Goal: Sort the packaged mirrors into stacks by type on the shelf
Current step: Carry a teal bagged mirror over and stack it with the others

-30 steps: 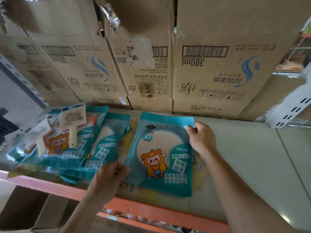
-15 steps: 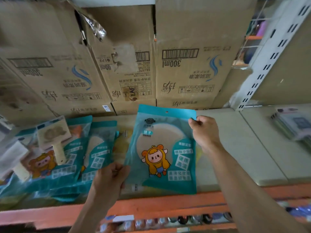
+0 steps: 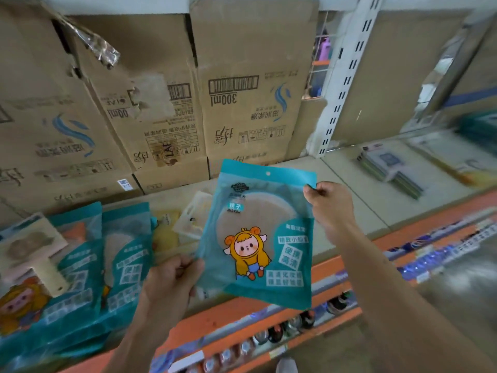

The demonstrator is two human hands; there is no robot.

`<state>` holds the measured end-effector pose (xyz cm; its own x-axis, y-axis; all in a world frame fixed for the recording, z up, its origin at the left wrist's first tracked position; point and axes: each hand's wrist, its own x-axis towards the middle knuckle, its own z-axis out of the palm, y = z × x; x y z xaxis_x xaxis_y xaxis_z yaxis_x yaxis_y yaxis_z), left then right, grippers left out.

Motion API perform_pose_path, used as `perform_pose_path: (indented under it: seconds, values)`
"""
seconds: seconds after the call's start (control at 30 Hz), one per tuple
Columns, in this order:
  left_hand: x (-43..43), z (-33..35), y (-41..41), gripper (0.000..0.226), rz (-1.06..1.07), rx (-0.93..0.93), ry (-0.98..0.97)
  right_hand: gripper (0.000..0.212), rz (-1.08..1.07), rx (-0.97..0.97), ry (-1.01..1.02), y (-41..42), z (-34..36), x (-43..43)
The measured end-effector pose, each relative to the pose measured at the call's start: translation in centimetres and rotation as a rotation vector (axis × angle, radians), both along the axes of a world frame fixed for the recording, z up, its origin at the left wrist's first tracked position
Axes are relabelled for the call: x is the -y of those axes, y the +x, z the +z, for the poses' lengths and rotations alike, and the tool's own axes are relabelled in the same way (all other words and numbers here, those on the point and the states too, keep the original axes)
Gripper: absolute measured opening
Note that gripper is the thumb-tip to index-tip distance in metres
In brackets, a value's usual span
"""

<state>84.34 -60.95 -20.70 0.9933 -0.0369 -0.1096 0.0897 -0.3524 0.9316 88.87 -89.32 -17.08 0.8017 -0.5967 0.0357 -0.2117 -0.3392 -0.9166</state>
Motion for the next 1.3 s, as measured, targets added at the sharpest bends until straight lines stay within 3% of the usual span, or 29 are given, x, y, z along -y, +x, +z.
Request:
perform_pose_path:
  seconds: [0.27, 0.6, 0.87, 1.3]
  values:
    - [3.9, -0.3, 0.8, 0.026, -0.202, -0.046, -0.023, 0.024, -0.149, 0.001, 0.080, -4.3, -0.1, 4.5]
    - [12.7, -0.2, 0.6, 0.022, -0.439, -0.027, 0.008, 0.031, -0.361, 0.064, 0.058, -10.8, -1.4, 13.2]
    - [20.9, 1.2, -1.4, 0.018, -0.509, -0.081, -0.090, 0.029, -0.468, 0.105, 0.109, -15.3, -1.9, 20.3]
    - [31.9, 0.2, -3.8, 0.025, -0.569, -0.085, -0.053, 0.032, -0.552, 0.118, 0.054, -20.7, -2.1, 30.8]
